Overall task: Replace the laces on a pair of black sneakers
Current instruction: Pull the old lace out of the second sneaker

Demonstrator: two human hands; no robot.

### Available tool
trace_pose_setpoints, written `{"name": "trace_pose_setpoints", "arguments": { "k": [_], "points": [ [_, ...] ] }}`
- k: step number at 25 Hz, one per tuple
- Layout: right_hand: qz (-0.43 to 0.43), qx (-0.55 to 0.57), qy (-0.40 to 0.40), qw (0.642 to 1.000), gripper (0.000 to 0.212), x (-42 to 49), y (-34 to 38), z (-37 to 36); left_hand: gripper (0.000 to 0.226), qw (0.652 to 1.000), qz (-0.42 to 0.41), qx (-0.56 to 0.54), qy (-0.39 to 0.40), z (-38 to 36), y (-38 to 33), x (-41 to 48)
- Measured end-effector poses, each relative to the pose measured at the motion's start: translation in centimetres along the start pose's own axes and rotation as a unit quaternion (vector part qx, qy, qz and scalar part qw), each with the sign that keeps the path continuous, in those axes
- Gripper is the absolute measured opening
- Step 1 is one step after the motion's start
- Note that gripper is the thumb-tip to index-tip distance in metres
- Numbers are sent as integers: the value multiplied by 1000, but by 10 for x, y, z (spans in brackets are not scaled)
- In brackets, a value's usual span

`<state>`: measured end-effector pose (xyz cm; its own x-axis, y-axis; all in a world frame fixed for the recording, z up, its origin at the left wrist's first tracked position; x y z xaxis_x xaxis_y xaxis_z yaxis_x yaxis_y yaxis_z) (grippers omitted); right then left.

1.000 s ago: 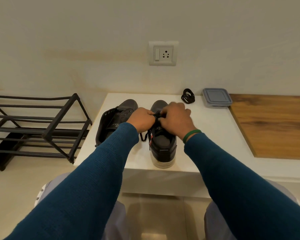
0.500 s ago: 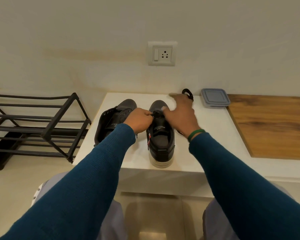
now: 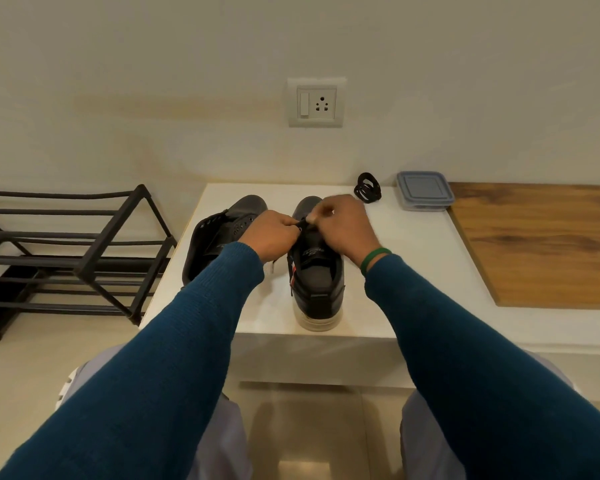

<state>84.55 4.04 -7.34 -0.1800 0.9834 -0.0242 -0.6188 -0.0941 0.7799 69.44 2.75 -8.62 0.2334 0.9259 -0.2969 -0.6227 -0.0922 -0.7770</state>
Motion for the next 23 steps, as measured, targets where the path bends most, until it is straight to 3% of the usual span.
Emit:
{"name": "trace_pose_setpoints", "arguments": {
  "k": [2, 4, 6, 8, 10, 11, 15, 21, 23],
  "points": [
    [-30, 195, -162, 967, 15, 0, -8, 25, 30, 1000, 1, -10, 1, 0, 0, -1],
    [-70, 220, -247, 941, 13, -2, -19, 38, 31, 1000, -2, -16, 6, -2, 1, -2],
    [-63, 102, -200, 972, 16, -2, -18, 31, 30, 1000, -4, -15, 8, -2, 1, -2],
    [-23, -119, -74, 990, 27, -2, -8, 8, 28, 1000, -4, -8, 8, 0, 0, -2],
    [0, -304, -6, 953, 25, -1, -2, -10, 28, 1000, -1, 1, 7, 0, -3, -2],
    [-2, -341, -1, 940, 26, 0, 0, -13, 28, 1000, 1, 6, 7, 0, -4, -1],
    [-10, -315, -2, 949, 29, 1, -4, -18, 28, 1000, 5, 13, 8, -1, -6, 0],
    [28, -352, -21, 935, 18, -1, 1, -27, 27, 1000, 13, 17, 0, 2, -4, -2],
    [39, -232, -76, 969, 17, -2, 5, -17, 27, 1000, 8, 12, 2, 1, -5, -2]
  ]
}}
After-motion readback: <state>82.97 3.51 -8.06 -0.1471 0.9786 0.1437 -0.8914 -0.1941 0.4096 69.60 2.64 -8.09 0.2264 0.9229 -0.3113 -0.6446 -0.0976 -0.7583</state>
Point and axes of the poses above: each hand's wrist, its own x-axis towards the middle knuckle, its own z-axis out of the back of the hand, y = z × x, the point moved 2 cm from there along x, towards the middle knuckle, and after that the axes turned 14 degrees about y, right-handed, at the moved point
